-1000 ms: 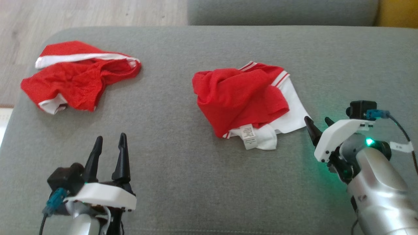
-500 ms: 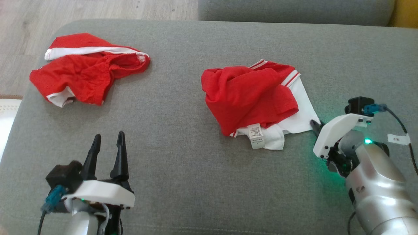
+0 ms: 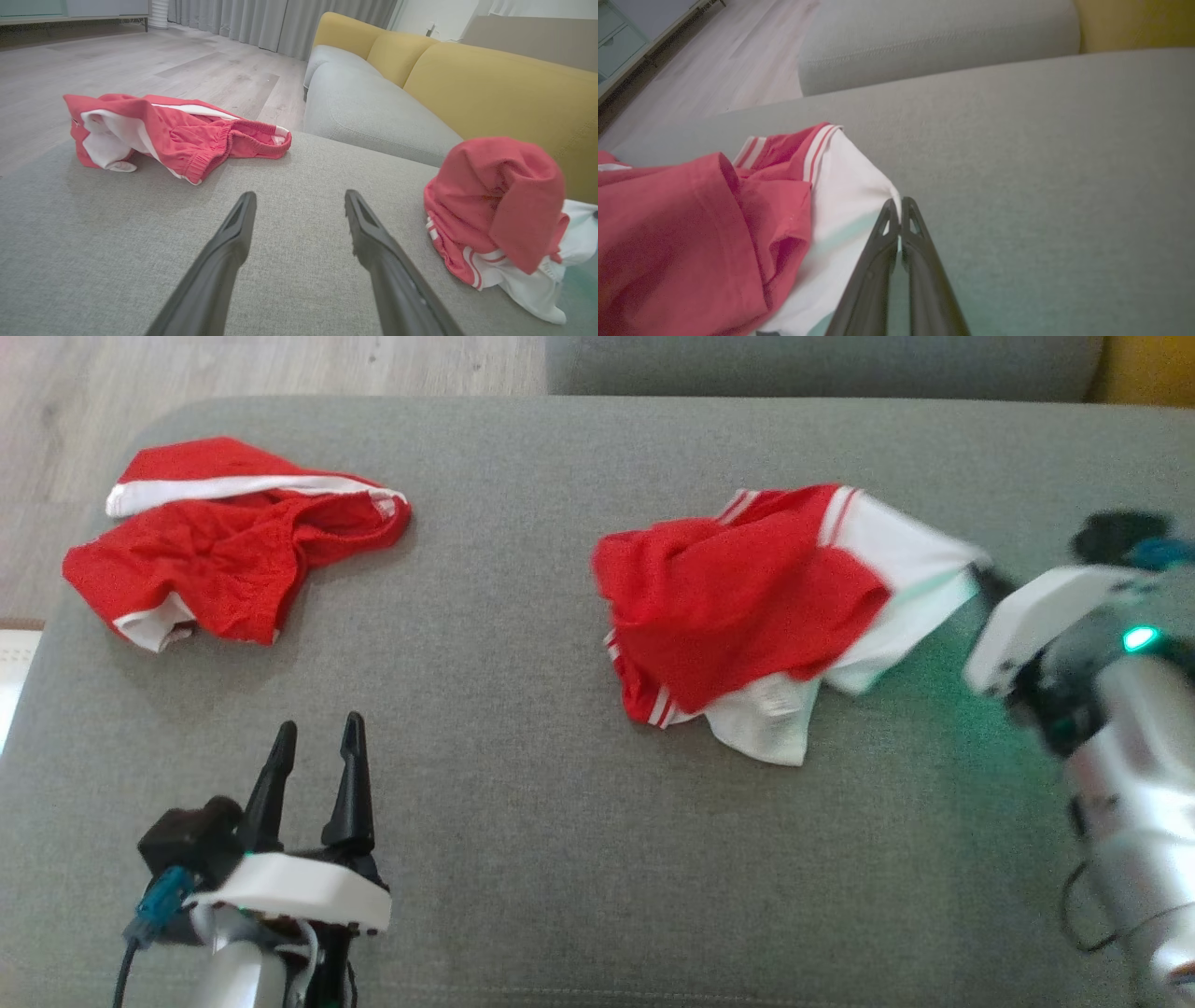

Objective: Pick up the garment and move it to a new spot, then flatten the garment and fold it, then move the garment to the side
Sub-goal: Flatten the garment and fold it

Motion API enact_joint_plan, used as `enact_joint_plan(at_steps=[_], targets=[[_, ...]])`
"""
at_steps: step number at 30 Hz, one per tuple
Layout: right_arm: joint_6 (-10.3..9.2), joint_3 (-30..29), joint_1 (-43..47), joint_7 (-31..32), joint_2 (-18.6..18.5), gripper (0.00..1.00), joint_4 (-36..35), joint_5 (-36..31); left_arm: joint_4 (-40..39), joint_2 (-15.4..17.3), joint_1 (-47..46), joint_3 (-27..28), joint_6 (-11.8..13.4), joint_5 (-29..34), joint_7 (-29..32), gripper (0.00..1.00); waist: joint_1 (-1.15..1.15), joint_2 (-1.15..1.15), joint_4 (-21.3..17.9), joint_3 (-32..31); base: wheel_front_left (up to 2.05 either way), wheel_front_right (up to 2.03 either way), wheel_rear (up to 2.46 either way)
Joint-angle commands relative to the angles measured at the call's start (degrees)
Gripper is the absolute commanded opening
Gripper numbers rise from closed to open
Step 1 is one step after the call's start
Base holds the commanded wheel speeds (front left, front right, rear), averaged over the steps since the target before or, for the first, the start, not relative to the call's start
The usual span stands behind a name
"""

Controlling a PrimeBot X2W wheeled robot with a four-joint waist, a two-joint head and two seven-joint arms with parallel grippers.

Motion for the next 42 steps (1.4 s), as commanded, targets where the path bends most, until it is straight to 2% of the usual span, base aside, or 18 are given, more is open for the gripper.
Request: enact_joint_plan(at_steps=[1, 3, 9, 13, 14, 15, 16, 22, 27, 33, 37, 42], targets=[[-0.04, 0.30, -2.75, -0.42, -2.00, 0.00, -2.48, -0.42, -1.89, 0.16, -2.65, 2.22, -0.30, 0.55, -0.70, 1.00, 0.00, 0.00, 0.16, 0.70, 0.00, 0.00, 0.00], [-0.04, -0.11, -3.39, -0.35, -3.10, 0.00, -2.90, -0.66, -1.98, 0.12, -2.79, 2.19, -0.34, 0.59, -0.70, 1.00, 0.00, 0.00, 0.25, 1.18, 0.00, 0.00, 0.00], [-0.04, -2.92, -8.89, 0.38, -10.36, 0.00, -3.85, -4.06, -2.35, -0.07, -4.77, 1.72, -0.75, 0.89, -0.70, 1.00, 0.00, 0.00, 1.42, 6.28, 0.00, 0.00, 0.00], [-0.04, -6.79, -13.47, -0.68, -13.90, 0.00, -0.73, -8.22, -2.11, -0.21, -6.71, 1.05, -1.11, 0.96, -0.70, 1.00, 0.00, 0.00, 2.59, 9.44, 0.00, 0.00, 0.00], [-0.04, -7.83, -14.33, -0.94, -14.09, 0.31, 0.65, -9.12, -1.98, -0.24, -7.16, 0.87, -1.17, 0.95, -0.70, 1.00, 0.00, 0.00, 2.87, 9.89, 0.00, 0.00, 0.00], [-0.04, -8.75, -14.95, -1.01, -14.02, 0.95, 2.10, -9.95, -1.85, -0.27, -7.53, 0.73, -1.24, 0.93, -0.70, 1.00, 0.00, 0.00, 3.09, 10.17, 0.00, 0.00, 0.00], [-0.04, -9.55, -15.47, -1.30, -13.85, 1.00, 3.37, -10.87, -1.69, -0.29, -7.80, 0.64, -1.30, 0.90, -0.70, 1.00, 0.00, 0.00, 3.25, 10.31, 0.00, 0.00, 0.00], [-0.04, -12.49, -15.56, -7.08, -10.55, 1.00, 7.16, -14.24, -0.64, -0.38, -8.06, 0.67, -1.37, 0.92, -0.70, 1.00, 0.00, 0.00, 2.80, 8.67, 0.00, 0.00, 0.00], [-0.04, -9.66, -13.12, -12.07, -6.42, 1.00, 5.85, -13.57, -0.34, -0.41, -7.25, 1.14, -1.48, 1.19, -0.70, 1.00, 0.00, 0.00, 0.82, 5.25, 0.00, 0.00, 0.00], [-0.04, -3.47, -5.85, -14.56, -1.93, 1.00, 1.01, -8.67, 0.03, -0.42, -5.36, 1.51, -1.38, 1.34, -0.70, 1.00, 0.00, 0.00, -1.81, 0.70, 0.00, 0.00, 0.00], [-0.04, 0.70, -0.30, -14.21, -1.00, 1.00, -3.29, -4.00, 0.00, -0.43, -4.16, 1.57, -1.31, 1.19, -0.70, 1.00, 0.00, 0.00, -2.78, -1.06, 0.00, 0.00, 0.00], [-0.04, 3.18, 3.62, -12.52, -1.35, 1.00, -7.14, 0.53, -0.08, -0.44, -3.42, 1.08, -1.10, 0.89, -0.70, 1.00, 0.00, 0.00, -3.16, -1.79, 0.00, 0.00, 0.00]])
